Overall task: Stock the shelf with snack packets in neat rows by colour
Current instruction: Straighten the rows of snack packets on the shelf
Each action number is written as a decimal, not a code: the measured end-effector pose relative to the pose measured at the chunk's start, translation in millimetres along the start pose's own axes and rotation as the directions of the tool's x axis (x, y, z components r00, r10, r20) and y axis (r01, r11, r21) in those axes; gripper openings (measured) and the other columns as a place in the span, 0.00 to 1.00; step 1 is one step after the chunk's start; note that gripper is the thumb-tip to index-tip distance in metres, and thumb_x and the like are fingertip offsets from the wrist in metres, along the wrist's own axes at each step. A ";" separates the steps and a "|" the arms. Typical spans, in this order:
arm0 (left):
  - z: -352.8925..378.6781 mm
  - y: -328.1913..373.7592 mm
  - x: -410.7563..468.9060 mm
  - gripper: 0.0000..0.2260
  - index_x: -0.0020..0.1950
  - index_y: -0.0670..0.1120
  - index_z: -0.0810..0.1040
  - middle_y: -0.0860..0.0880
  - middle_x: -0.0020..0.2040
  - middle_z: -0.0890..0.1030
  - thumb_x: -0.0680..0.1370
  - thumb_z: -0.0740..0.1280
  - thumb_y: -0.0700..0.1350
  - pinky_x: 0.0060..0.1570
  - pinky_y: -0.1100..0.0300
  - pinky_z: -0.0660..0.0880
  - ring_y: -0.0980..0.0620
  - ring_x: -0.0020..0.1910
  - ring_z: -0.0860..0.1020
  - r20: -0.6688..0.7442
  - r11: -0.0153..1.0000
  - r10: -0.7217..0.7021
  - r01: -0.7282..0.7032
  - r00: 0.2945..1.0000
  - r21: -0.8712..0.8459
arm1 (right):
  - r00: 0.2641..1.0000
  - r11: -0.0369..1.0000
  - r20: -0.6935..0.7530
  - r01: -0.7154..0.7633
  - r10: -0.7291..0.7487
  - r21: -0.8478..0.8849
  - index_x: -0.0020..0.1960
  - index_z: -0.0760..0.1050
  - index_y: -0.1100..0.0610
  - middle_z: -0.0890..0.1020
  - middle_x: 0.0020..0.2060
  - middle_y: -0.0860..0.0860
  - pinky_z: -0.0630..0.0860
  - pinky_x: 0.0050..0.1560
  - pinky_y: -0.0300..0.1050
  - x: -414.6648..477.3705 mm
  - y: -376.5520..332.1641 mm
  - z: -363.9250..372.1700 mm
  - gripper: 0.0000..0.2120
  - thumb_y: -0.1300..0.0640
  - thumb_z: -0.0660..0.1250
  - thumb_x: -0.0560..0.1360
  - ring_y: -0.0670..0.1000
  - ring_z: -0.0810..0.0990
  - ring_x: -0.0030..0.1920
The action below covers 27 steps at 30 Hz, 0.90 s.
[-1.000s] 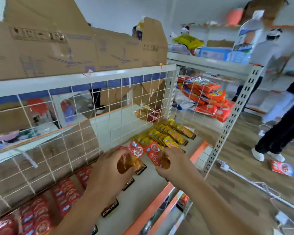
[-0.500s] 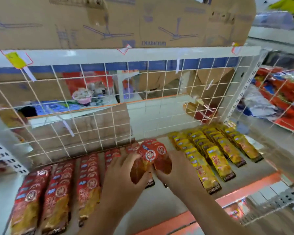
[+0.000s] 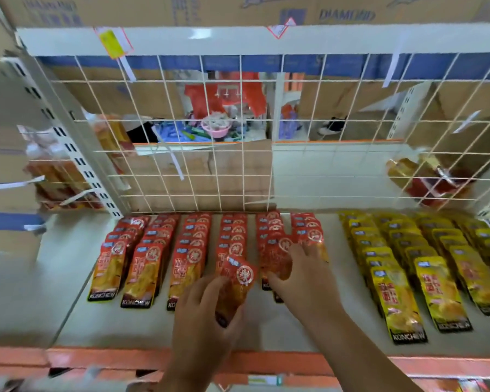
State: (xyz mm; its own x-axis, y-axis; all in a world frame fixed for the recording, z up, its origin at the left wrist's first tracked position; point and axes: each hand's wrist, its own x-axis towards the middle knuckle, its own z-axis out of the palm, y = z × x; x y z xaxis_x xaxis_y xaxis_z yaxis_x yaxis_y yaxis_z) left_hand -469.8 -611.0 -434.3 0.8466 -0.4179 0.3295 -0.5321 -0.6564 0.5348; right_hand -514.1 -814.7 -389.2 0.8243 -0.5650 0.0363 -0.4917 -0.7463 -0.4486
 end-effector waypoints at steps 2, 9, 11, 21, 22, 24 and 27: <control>1.5 -1.6 -1.9 0.31 0.65 0.52 0.76 0.52 0.61 0.78 0.66 0.83 0.55 0.57 0.49 0.78 0.50 0.59 0.75 -0.008 1.000 0.026 -0.026 1.000 0.006 | 1.000 1.000 0.006 -0.012 0.012 -0.001 0.68 0.68 0.43 0.73 0.61 0.49 0.79 0.52 0.50 -0.9 -4.7 3.3 0.32 0.32 0.66 0.68 0.54 0.78 0.56; 0.2 -1.8 -1.0 0.26 0.64 0.53 0.74 0.55 0.61 0.76 0.70 0.74 0.61 0.57 0.55 0.72 0.61 0.60 0.66 -0.080 0.997 0.049 -0.053 0.996 -0.052 | 0.996 0.994 0.036 -0.075 0.078 -0.077 0.67 0.67 0.46 0.72 0.61 0.51 0.79 0.50 0.51 1.7 -20.3 8.0 0.31 0.31 0.67 0.71 0.56 0.79 0.56; 1.1 -1.7 0.2 0.25 0.64 0.53 0.75 0.54 0.61 0.76 0.71 0.70 0.63 0.57 0.55 0.72 0.61 0.60 0.65 -0.071 0.997 0.058 -0.061 0.996 -0.042 | 0.996 0.993 0.038 -0.079 0.083 -0.087 0.66 0.67 0.46 0.71 0.61 0.51 0.79 0.50 0.51 2.4 -23.0 10.5 0.31 0.30 0.68 0.71 0.56 0.78 0.56; 3.1 -2.6 1.9 0.23 0.63 0.54 0.75 0.55 0.60 0.77 0.72 0.70 0.63 0.57 0.55 0.72 0.63 0.59 0.64 -0.070 0.994 0.073 -0.078 0.995 -0.072 | 0.992 0.990 0.066 -0.104 0.111 -0.097 0.62 0.68 0.48 0.71 0.58 0.52 0.79 0.50 0.52 0.7 -26.9 16.9 0.28 0.33 0.69 0.71 0.56 0.77 0.54; 3.0 -2.6 1.6 0.23 0.63 0.55 0.75 0.56 0.60 0.76 0.72 0.70 0.63 0.57 0.55 0.72 0.63 0.59 0.65 -0.069 0.994 0.071 -0.076 0.995 -0.081 | 0.991 0.990 0.068 -0.106 0.113 -0.093 0.62 0.69 0.49 0.71 0.58 0.52 0.79 0.50 0.52 0.7 -27.5 16.6 0.27 0.34 0.69 0.71 0.56 0.78 0.54; 2.7 -2.1 1.4 0.22 0.62 0.55 0.75 0.57 0.60 0.76 0.72 0.70 0.63 0.57 0.55 0.72 0.62 0.58 0.65 -0.067 0.993 0.063 -0.069 0.996 -0.094 | 0.990 0.989 0.073 -0.115 0.121 -0.089 0.63 0.69 0.49 0.71 0.58 0.52 0.79 0.51 0.53 0.7 -28.0 16.0 0.27 0.36 0.70 0.72 0.57 0.78 0.54; 2.7 -2.3 0.9 0.23 0.63 0.56 0.74 0.57 0.61 0.75 0.72 0.69 0.64 0.58 0.55 0.71 0.62 0.59 0.66 -0.059 0.993 0.062 -0.067 0.996 -0.098 | 0.988 0.989 0.078 -0.125 0.131 -0.081 0.65 0.68 0.49 0.70 0.59 0.52 0.79 0.52 0.53 0.7 -27.9 16.2 0.28 0.35 0.70 0.72 0.57 0.78 0.56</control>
State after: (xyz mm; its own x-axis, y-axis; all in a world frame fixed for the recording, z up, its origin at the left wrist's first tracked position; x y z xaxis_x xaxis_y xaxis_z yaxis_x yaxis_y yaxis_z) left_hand -467.9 -611.6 -437.4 0.8112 -0.4200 0.4069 -0.5845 -0.5622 0.5850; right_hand -495.2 -788.6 -391.2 0.7718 -0.6290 -0.0925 -0.6121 -0.6958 -0.3758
